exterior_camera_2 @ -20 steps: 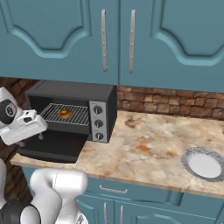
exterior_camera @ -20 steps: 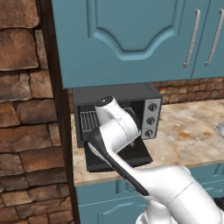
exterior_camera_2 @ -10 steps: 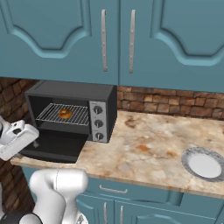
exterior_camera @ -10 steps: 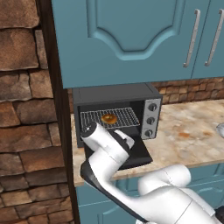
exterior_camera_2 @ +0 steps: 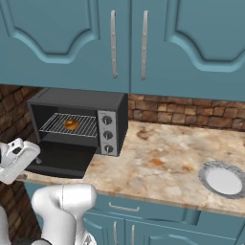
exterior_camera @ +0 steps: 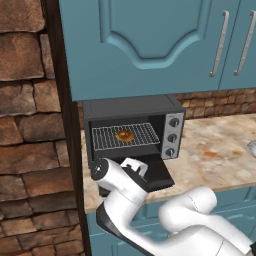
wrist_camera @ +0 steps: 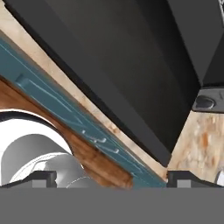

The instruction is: Pick up the bagel from the plate, place it on the toaster oven rack, close the door, and set the timer.

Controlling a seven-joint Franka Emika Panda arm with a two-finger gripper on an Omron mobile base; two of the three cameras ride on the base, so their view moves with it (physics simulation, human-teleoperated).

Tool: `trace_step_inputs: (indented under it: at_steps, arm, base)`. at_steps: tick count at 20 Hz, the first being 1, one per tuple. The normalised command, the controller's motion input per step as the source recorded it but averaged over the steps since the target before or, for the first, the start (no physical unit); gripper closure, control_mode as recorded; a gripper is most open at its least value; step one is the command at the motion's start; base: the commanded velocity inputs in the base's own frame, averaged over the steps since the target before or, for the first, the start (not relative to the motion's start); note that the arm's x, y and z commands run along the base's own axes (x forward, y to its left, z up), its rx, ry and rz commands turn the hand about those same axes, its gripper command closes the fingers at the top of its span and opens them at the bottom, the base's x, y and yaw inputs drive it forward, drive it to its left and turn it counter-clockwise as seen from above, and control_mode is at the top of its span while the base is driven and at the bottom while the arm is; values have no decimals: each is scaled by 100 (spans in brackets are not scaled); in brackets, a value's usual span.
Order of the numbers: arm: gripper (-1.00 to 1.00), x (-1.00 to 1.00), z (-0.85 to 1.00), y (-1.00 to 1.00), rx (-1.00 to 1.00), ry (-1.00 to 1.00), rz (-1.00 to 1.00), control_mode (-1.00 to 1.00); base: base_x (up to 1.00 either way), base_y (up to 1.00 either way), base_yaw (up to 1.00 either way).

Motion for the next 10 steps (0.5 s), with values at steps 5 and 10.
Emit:
trace_step_inputs:
  at_steps: [5, 10]
  arm:
    - [-100, 22, -21, 35, -8, 0, 14, -100]
    - [-100, 28, -25, 23, -3, 0, 18, -100]
  base:
    - [0, 0, 0]
    - [0, 0, 0]
